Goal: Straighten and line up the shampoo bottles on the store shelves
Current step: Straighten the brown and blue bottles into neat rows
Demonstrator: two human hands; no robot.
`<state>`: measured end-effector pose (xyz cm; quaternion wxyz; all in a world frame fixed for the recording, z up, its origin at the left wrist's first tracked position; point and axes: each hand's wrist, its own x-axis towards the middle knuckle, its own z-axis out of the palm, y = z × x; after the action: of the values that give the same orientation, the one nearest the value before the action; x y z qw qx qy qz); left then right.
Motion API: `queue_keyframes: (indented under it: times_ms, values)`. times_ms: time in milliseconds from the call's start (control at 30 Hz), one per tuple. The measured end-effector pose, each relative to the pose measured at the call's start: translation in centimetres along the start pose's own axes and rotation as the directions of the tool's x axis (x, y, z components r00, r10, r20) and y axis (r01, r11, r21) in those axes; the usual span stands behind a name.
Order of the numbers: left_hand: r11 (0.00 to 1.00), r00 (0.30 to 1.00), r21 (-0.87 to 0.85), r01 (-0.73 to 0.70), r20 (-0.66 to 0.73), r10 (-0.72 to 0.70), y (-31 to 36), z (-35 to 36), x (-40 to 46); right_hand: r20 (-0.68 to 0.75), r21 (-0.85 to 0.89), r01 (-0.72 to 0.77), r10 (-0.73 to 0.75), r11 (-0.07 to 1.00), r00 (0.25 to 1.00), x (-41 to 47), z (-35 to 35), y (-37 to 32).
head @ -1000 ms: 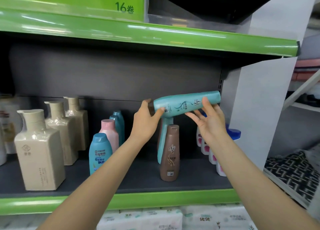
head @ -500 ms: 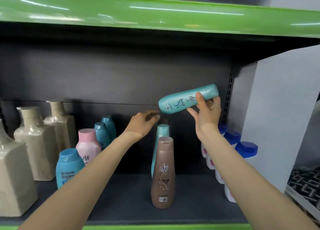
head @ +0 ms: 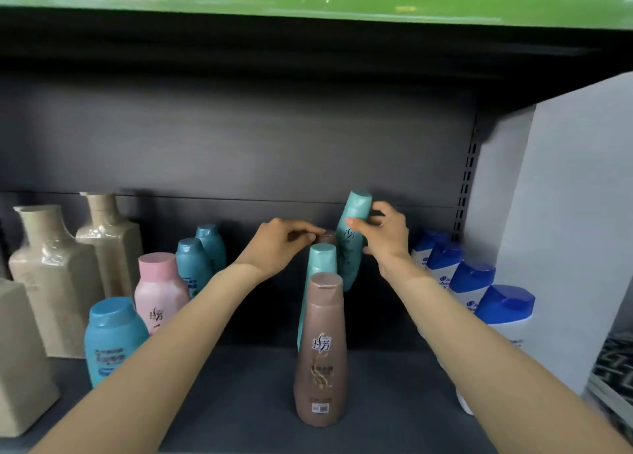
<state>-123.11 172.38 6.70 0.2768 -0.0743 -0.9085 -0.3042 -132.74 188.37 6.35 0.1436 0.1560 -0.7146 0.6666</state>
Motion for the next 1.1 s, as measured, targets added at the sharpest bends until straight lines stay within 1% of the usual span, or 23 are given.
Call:
queue_keyframes:
  times_ms: [100, 167, 267, 400, 600, 833, 1100]
  values:
    - [1.0, 1.0, 0.022, -0.005, -0.02, 0.005, 0.0, 0.2, 0.0, 0.068, -0.099, -0.043, 0.05, 0.994, 0.996, 0.2, 0.2, 1.0]
    - [0.999, 0.999, 0.034, -0.014, -0.037, 0.015, 0.0, 0.4, 0.0, 0.105, -0.13, -0.058, 0.072, 0.99, 0.992, 0.3, 0.3, 1.8]
    - [0.999, 0.999, 0.039, -0.023, -0.041, 0.025, 0.1, 0.3, 0.0, 0.132, -0.153, -0.069, 0.089, 0.986, 0.987, 0.4, 0.4, 3.0]
    - [0.999, 0.999, 0.04, -0.013, -0.035, 0.015, -0.1, 0.3, 0.1, 0.167, -0.179, -0.043, 0.074, 0.983, 0.983, 0.5, 0.6, 3.8]
    - [1.0, 0.999, 0.02, 0.011, -0.034, -0.01, -0.1, 0.5, 0.0, 0.225, -0.169, -0.012, 0.05, 0.986, 0.973, 0.9, 1.4, 3.8]
    - [0.999, 0.999, 0.037, 0.003, -0.053, -0.001, 0.1, 0.5, -0.3, 0.246, -0.232, 0.043, 0.016, 0.972, 0.969, 1.2, 2.8, 3.8]
    - [0.997, 0.999, 0.066, 0.028, -0.044, -0.025, 0.3, 0.6, -0.4, 0.257, -0.234, 0.007, 0.055, 0.972, 0.965, 1.3, 3.4, 3.8]
